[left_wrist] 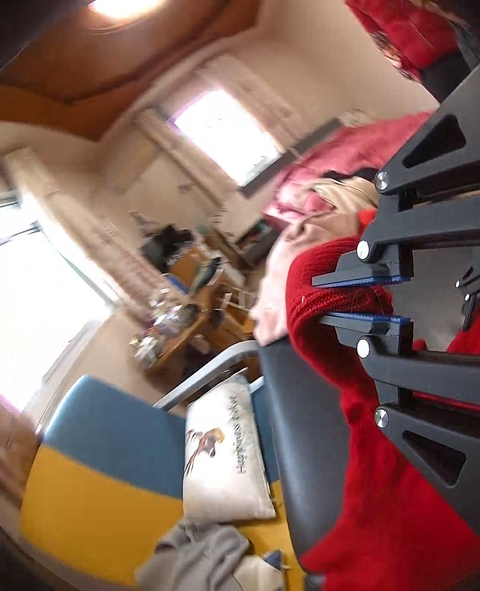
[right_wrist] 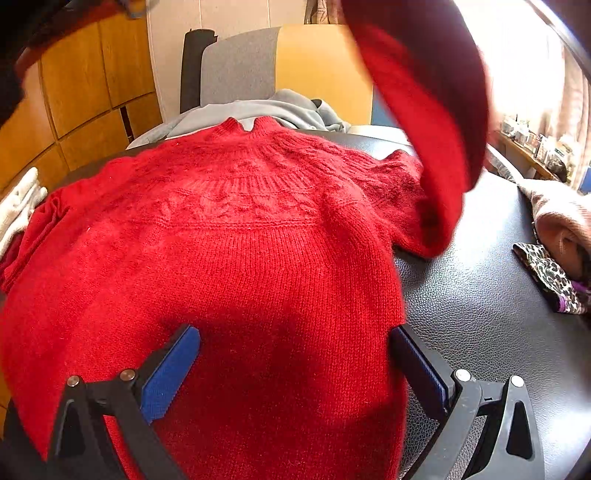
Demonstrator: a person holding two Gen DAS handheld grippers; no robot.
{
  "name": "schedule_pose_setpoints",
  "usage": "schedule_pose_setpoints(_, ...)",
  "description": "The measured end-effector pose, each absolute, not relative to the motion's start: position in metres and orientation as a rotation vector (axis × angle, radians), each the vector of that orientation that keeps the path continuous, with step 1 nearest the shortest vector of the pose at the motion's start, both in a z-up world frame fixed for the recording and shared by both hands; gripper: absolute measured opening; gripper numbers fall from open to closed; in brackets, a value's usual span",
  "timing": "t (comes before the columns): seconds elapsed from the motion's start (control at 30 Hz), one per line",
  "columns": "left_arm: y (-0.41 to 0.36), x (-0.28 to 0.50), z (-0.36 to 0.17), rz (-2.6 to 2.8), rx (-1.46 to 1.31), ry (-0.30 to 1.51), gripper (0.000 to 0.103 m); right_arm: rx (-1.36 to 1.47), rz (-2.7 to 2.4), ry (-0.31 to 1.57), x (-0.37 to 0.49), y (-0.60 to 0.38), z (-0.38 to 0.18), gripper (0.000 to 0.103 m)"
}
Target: Fold clothes
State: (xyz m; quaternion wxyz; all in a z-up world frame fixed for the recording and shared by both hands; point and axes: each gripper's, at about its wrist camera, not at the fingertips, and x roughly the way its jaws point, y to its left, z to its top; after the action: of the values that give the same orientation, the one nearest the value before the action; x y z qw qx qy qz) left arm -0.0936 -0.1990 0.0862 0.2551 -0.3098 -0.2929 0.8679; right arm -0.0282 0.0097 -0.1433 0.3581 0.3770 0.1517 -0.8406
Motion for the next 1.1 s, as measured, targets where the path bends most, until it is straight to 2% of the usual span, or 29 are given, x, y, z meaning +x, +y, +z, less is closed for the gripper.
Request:
schedule_pose_setpoints(0.17,-0.260,-0.043,0.073,2.431,-0.810,-1.000,0.010,0.975,-2.169,0.396,-0.030,0.009,-0.143,0.103)
schedule_pose_setpoints(0.5,-0.334,0.030,-0.029,2.377,-0.907,-1.420,0.011,0.976,-2.172,0.406,-0.030,0.007,-0.145,0.103)
schedule_pose_setpoints(0.57,-0.347,0.039,-0.047,2.391,-0.936,-1.498,0.016,0.976,-2.173,0.409,-0.030,0.007,-0.145,0.103)
schedule_pose_setpoints(0.63,-0.362,0.049,-0.065,2.447,-0.987,-1.574,0.036,0.976,-2.174,0.411,-0.030,0.007,-0.145,0.103)
schedule_pose_setpoints(0.7,-0.377,0.064,-0.076,2.510,-0.998,-1.625,0.047,0.975,-2.175,0.412,-0.030,0.007,-0.144,0.103)
schedule_pose_setpoints(0.77,-0.387,0.078,-0.078,2.566,-1.006,-1.608,0.052,0.975,-2.175,0.412,-0.030,0.007,-0.144,0.103)
schedule_pose_setpoints(0.87,-0.389,0.096,-0.073,2.773,-1.146,-1.402,0.057,0.975,-2.175,0.413,-0.030,0.007,-0.144,0.103)
schedule_pose_setpoints(0.93,-0.381,0.105,-0.065,2.926,-1.232,-1.158,0.063,0.975,-2.175,0.413,-0.030,0.007,-0.144,0.103)
schedule_pose_setpoints(0.97,-0.371,0.108,-0.059,3.008,-1.268,-0.979,0.064,0.975,-2.174,0.413,-0.030,0.007,-0.144,0.103)
schedule_pose_setpoints(1.1,-0.299,0.103,-0.045,3.144,-1.302,0.011,0.067,0.976,-2.173,0.413,-0.030,0.007,-0.145,0.103)
